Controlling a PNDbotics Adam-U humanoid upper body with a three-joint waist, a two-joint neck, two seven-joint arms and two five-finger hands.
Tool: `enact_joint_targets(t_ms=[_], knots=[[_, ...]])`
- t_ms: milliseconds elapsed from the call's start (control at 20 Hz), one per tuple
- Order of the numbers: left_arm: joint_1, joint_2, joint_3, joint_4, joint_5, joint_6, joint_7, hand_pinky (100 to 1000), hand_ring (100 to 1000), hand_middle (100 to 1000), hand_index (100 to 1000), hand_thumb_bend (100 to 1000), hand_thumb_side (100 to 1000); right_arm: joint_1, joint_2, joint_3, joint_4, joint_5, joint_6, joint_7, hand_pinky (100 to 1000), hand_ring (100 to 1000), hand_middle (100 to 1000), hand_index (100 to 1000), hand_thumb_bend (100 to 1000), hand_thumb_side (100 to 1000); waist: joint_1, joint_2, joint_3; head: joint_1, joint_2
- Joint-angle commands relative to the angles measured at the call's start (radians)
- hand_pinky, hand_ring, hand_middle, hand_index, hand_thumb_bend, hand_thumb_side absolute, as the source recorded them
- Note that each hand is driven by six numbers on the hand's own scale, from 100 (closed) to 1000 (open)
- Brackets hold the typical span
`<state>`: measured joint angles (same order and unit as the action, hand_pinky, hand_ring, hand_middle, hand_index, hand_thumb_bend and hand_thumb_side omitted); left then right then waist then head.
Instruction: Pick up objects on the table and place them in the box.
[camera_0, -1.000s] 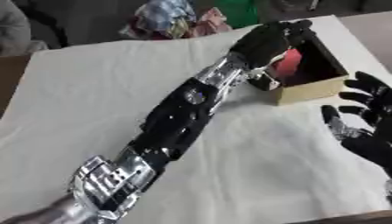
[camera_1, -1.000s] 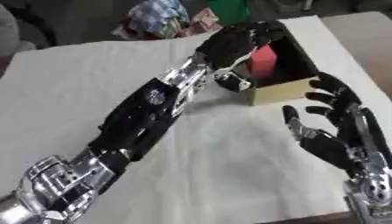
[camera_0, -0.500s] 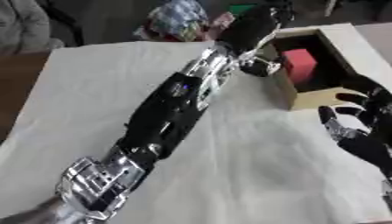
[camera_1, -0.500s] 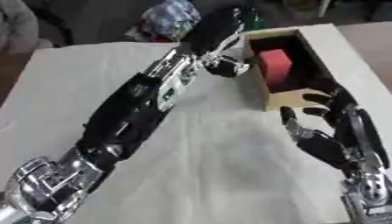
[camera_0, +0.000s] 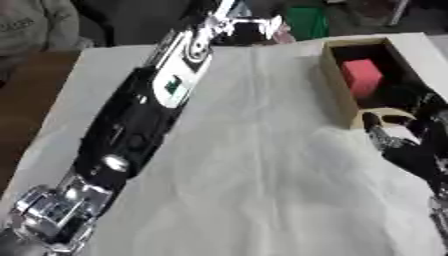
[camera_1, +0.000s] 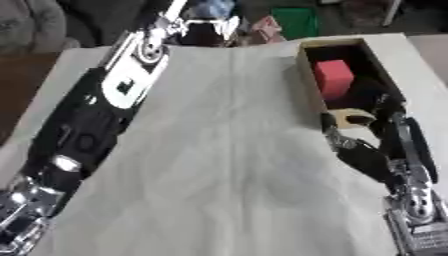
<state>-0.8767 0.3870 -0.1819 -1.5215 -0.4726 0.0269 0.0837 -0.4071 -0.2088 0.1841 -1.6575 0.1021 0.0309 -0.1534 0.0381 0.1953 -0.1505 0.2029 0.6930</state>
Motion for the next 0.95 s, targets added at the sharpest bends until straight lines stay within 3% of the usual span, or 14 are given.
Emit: enact_joint_targets(t_ms=[50,450,950], knots=[[0.037,0.074,0.036,-0.119,0.114,0.039,0.014,749,714,797,902,205,100,-0.010,-0.030,-0.024,-0.017,0.012,0.005,-0.023,721,805,819,932,338,163,-0.006,-0.017,0.023,-0.022,0.011],[0.280,0.118,0.110,-0.298,0.422,0.085,0.071,711,668,766,893,119,136,-0.043,-0.062,-0.049,0.015,0.015,0.018,-0.099,715,804,819,931,306,162,-0.018,-0.008,0.107,-0.071,0.021],[0.439,0.059,0.152,-0.287,0.521,0.039,0.103,683,623,719,873,101,153,-0.088,-0.109,-0.062,0.122,-0.064,0.016,-0.269,703,845,818,929,274,147,-0.023,-0.002,0.137,-0.101,0.021]])
